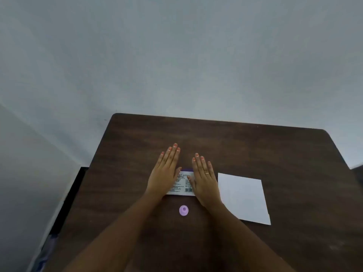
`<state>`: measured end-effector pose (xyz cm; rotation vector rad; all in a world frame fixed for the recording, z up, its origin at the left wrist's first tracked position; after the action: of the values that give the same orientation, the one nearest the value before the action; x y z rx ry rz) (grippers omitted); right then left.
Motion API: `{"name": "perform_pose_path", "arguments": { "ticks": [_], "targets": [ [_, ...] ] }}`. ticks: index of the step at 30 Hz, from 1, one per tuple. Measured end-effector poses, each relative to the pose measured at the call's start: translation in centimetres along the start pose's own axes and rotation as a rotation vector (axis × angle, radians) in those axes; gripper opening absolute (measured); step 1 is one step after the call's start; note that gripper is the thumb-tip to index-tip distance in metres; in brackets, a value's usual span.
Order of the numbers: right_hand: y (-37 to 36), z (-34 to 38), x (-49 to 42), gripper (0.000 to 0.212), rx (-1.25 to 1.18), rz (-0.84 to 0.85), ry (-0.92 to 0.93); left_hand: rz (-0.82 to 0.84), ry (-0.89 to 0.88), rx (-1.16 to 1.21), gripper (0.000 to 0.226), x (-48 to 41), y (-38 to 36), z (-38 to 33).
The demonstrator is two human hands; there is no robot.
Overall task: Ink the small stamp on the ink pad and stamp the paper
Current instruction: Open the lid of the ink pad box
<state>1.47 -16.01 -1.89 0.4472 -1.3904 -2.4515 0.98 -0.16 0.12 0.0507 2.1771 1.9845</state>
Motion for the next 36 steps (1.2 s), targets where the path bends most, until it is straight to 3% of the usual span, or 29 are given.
{"name": "perform_pose_path", "arguments": {
  "ticks": [4,9,14,17,24,30,36],
  "targets": [
    [-0.6,0.0,0.5,0.06,0.017,0.122,-0.032,0.162,-0.012,0.033,0.06,1.0,-1.0,0.5],
    [0.0,-0.6,0.4,0.067,-0.073,0.332,0.004,0.29,-0.016,0.261,0.06,1.8,-0.6,2.5],
    [1.6,-0.8,-0.3,0.089,-0.082,0.536,0.062,0.396,-0.088,0.367,0.083,2.5,-0.3,5.4],
    [2.1,-0.8,-0.6,0.086,-0.145,0.558,0.034,0.431,-0.104,0.387,0.098,2.8,-0.3,5.9],
    [3.6,-0.6,-1.3,0.067,-0.255,0.581,-0.039,0.393,-0.087,0.469,0.097,3.1,-0.8,5.9],
    [6.0,-0.2,-4.0,0.026,-0.645,0.392,-0.194,0.371,0.0,0.574,0.105,3.4,-1.2,6.0],
    [4.3,0.6,-6.1,0.02,-0.676,-0.001,-0.287,0.451,-0.023,0.469,0.112,3.4,-1.9,5.7]
  ]
}}
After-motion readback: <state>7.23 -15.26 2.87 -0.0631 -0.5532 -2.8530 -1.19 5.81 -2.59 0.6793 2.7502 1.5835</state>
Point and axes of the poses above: each hand's wrist, its own x-axis away from the middle knuckle, its own y-axis out of the back of the hand, z = x × y, the point moved 1 cm from there along -x, towards the middle knuckle, and after that the axes turned 9 degrees about -x, right-handed, at the moved point
